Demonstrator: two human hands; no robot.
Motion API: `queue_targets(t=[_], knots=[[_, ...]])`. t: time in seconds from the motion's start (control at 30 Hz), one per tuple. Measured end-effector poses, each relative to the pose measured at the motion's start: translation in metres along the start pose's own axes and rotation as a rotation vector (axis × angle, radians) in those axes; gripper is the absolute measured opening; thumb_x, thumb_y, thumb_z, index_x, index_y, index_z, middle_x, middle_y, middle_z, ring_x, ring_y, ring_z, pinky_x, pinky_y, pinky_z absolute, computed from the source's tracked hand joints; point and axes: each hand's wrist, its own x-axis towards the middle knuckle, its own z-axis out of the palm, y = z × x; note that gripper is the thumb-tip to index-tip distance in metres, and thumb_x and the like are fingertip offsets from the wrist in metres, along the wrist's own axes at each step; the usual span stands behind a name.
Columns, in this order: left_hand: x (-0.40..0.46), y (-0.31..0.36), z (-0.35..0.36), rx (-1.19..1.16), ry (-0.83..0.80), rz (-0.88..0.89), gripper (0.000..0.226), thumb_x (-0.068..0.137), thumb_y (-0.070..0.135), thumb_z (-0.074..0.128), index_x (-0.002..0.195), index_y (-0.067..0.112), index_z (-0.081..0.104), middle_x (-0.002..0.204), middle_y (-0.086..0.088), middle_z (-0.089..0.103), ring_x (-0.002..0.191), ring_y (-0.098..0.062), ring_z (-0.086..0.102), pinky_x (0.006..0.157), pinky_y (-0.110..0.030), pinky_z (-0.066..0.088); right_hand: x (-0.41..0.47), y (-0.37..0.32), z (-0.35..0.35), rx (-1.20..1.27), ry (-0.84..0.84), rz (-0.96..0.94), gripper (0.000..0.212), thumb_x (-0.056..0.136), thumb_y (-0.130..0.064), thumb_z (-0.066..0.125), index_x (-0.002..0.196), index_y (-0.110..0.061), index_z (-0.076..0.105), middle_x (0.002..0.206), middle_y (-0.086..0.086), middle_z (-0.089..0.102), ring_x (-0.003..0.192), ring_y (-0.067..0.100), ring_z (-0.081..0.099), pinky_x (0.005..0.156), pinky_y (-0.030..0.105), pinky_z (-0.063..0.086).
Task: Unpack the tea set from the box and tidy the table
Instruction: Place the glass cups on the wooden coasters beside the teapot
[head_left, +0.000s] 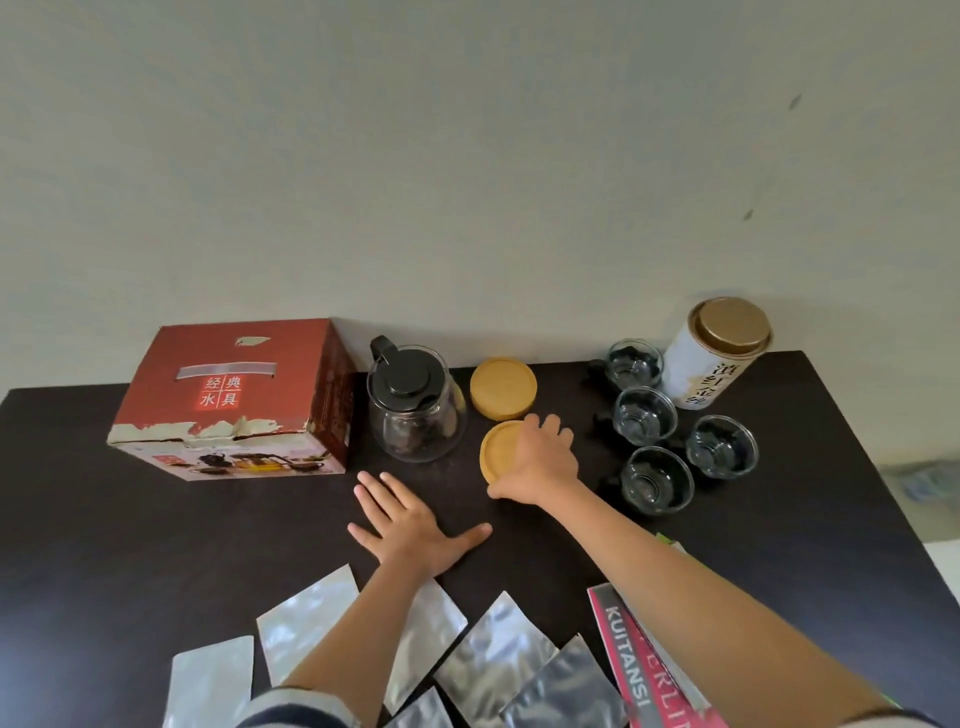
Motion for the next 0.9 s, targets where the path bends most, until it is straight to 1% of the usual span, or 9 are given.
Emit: queue_targets(t=[0.13,0.27,0.4,0.47,0.53,0.6,0.67,0.77,0.9], knots=[[-0.005,-0.001,0.005,-0.014,0.069,0.019,0.160,0.036,0.099,0.042,0.143,0.001,-0.024,0.150,-0.021,-0.032,0.140,-0.034,-0.028,0.112,-0.061,0.001,-0.005,-0.012,0.006,-0.005,0.007,-0.017,0.110,0.058,-0.043,0.086,0.142,-0.013,0.023,0.139,0.010,0.028,0.128,0.031,0.030,0.085,0.037,0.048],[-0.011,-0.005,0.013,0.016,0.181,0.054,0.154,0.039,0.102,0.029,0.146,0.000,-0.014,0.153,-0.021,-0.023,0.142,-0.033,-0.024,0.113,-0.059,0.004,-0.007,-0.009,0.006,-0.004,0.012,-0.036,0.111,0.058,-0.046,0.086,0.143,-0.013,0.022,0.140,0.010,0.028,0.130,0.031,0.030,0.091,0.041,0.046],[-0.010,-0.005,0.016,0.031,0.206,0.063,0.152,0.041,0.102,0.025,0.147,0.000,-0.010,0.154,-0.023,-0.020,0.142,-0.034,-0.021,0.112,-0.059,0.006,-0.009,0.002,0.003,0.101,0.048,-0.055,0.109,0.056,-0.050,0.086,0.139,-0.012,0.025,0.137,0.009,0.028,0.128,0.028,0.032,0.088,0.040,0.048],[-0.010,-0.004,0.016,0.029,0.210,0.066,0.152,0.041,0.102,0.024,0.147,-0.001,-0.011,0.154,-0.023,-0.020,0.142,-0.034,-0.022,0.112,-0.059,0.006,-0.009,0.008,-0.005,0.098,0.071,-0.064,0.107,0.055,-0.051,0.085,0.136,-0.009,0.029,0.136,0.008,0.028,0.126,0.027,0.033,0.086,0.038,0.049],[-0.009,-0.005,0.016,0.027,0.210,0.066,0.152,0.041,0.102,0.024,0.146,-0.001,-0.011,0.154,-0.022,-0.020,0.142,-0.034,-0.022,0.112,-0.059,0.006,-0.008,0.013,-0.018,0.023,0.078,-0.085,0.106,0.055,-0.050,0.085,0.136,-0.007,0.030,0.134,0.008,0.028,0.124,0.026,0.034,0.085,0.036,0.048],[-0.008,-0.005,0.016,0.020,0.213,0.066,0.152,0.040,0.102,0.024,0.147,-0.001,-0.010,0.154,-0.022,-0.019,0.142,-0.034,-0.021,0.112,-0.060,0.006,-0.007,0.018,-0.030,-0.123,0.088,-0.114,0.111,0.056,-0.048,0.086,0.140,-0.007,0.026,0.136,0.010,0.028,0.125,0.027,0.035,0.092,0.036,0.045],[-0.007,-0.006,0.017,0.018,0.218,0.068,0.152,0.040,0.103,0.024,0.147,-0.001,-0.008,0.155,-0.023,-0.017,0.143,-0.034,-0.019,0.112,-0.060,0.007,-0.007,0.022,-0.039,-0.301,0.092,-0.134,0.118,0.057,-0.043,0.088,0.146,-0.007,0.019,0.141,0.014,0.027,0.129,0.030,0.033,0.102,0.041,0.040],[-0.006,-0.007,0.017,0.019,0.222,0.071,0.152,0.040,0.103,0.024,0.147,-0.001,-0.007,0.155,-0.023,-0.016,0.143,-0.034,-0.018,0.112,-0.060,0.007,-0.009,0.023,-0.044,-0.548,0.069,-0.143,0.115,0.058,-0.037,0.088,0.146,-0.005,0.021,0.140,0.014,0.028,0.130,0.031,0.033,0.108,0.047,0.032],[-0.006,-0.007,0.017,0.013,0.210,0.073,0.152,0.040,0.103,0.024,0.147,-0.001,-0.009,0.155,-0.022,-0.018,0.143,-0.034,-0.020,0.112,-0.060,0.006,-0.007,0.023,-0.037,-0.661,0.012,-0.151,0.114,0.059,-0.038,0.089,0.145,-0.004,0.022,0.139,0.014,0.031,0.130,0.031,0.033,0.111,0.051,0.026]])
